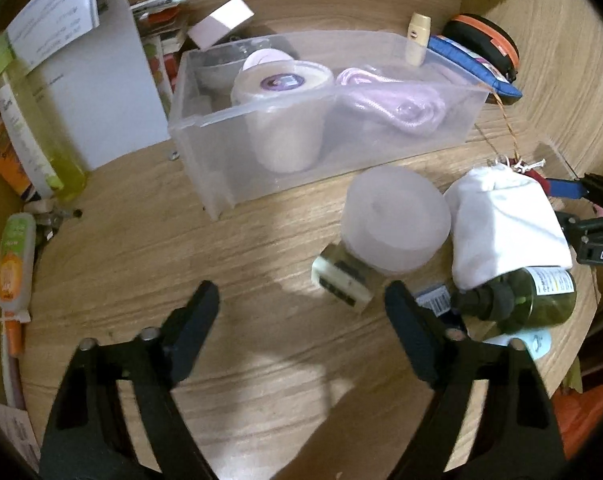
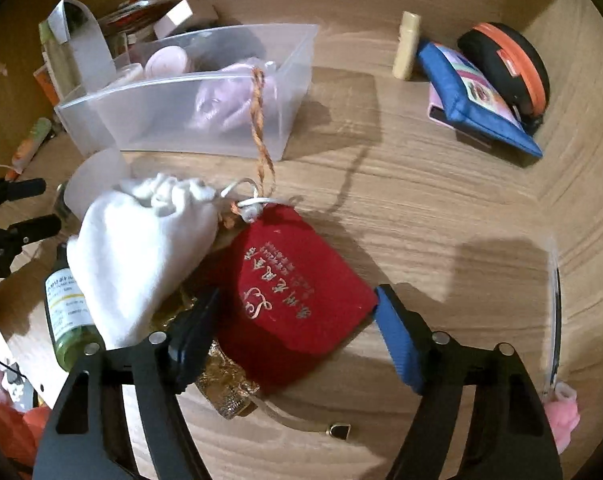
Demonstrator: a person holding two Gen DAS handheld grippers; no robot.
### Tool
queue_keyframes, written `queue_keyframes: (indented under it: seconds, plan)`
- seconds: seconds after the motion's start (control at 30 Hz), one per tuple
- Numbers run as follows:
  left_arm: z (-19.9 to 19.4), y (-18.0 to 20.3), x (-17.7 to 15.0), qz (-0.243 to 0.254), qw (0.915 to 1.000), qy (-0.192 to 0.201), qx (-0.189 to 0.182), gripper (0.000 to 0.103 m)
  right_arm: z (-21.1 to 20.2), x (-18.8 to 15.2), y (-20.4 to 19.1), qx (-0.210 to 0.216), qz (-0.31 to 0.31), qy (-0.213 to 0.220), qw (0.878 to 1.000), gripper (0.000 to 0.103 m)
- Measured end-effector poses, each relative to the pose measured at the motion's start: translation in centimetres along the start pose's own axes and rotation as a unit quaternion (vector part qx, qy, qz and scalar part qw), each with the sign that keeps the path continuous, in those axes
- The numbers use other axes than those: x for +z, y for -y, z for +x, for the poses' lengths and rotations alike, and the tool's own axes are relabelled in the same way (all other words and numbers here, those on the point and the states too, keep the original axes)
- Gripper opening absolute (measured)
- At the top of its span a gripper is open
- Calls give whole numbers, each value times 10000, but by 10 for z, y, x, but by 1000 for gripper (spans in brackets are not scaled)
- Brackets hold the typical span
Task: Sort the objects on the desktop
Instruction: 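Grasp the red pouch with the right gripper while the left grasps the small boxed item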
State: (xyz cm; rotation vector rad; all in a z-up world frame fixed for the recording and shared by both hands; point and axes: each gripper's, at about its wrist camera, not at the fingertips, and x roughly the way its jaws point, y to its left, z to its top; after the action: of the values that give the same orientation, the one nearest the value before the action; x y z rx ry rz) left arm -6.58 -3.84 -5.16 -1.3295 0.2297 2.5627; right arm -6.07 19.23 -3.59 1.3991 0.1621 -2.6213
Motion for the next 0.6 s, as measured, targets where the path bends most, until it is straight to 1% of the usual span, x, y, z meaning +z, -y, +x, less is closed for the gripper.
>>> queue_keyframes:
  seconds: [0.1,0.13,0.17,0.2,0.23,0.27,0.3,0.43,0.5,0.6]
  plan:
    - [5,2,2,29,10000,-38,-41,74,1,1,1,131,-3,30,9999,49]
    - [7,2,2,35,10000,-50,-34,71,1,2,2,184,29,41,9998,41]
    - [9,3,2,53,10000,-66,-28,69,1,2,3,253,60,35,9997,37]
    - [10,3,2,54,10000,-63,-45,67,1,3,5,345,97,35,9994,29]
    - [10,3,2,49,10000,-31,-60,64,1,4,6,349,151,53,9993,24]
    - [10,3,2,48,10000,-10,-44,61,0,4,8,339,205,79,9992,23]
    - [10,2,2,42,10000,22,-39,55,0,7,8,337,249,90,9991,20]
    - [10,-2,3,-44,9999,36,-84,37,-8,13,16,371,411,263,9981,17]
    - [10,-7,3,-149,9998,37,-91,33,-13,18,18,311,422,363,9980,15]
    - [7,-14,3,-308,9994,79,-97,33,-20,26,22,215,431,507,9975,14]
